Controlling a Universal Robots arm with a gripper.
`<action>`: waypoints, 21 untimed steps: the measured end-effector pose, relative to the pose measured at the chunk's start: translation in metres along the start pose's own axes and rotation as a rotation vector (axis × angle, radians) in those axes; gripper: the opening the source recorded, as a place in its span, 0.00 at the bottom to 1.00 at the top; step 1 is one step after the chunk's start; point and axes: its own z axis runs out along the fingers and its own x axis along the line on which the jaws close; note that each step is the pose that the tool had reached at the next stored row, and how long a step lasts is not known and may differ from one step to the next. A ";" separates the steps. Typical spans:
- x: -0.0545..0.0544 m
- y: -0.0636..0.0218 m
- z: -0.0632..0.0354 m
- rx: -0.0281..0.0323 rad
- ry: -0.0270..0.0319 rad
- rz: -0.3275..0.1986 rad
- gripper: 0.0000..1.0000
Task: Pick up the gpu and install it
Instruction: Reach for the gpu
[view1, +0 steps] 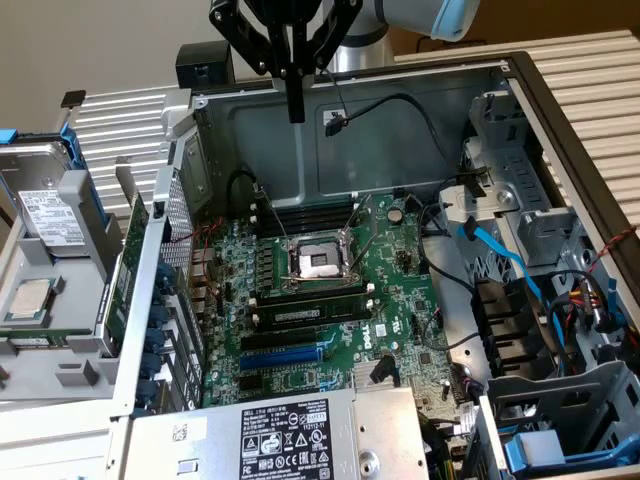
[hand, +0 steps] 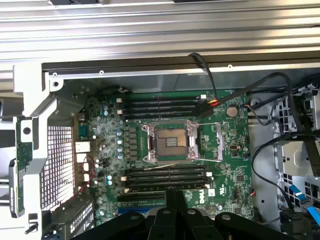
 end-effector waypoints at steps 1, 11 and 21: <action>0.000 0.0000 0.0000 0.0000 0.0000 0.000 0.11; 0.018 -0.0013 -0.0004 -0.0002 -0.0007 0.000 0.11; 0.063 -0.0045 -0.0014 -0.0003 -0.0017 0.000 0.11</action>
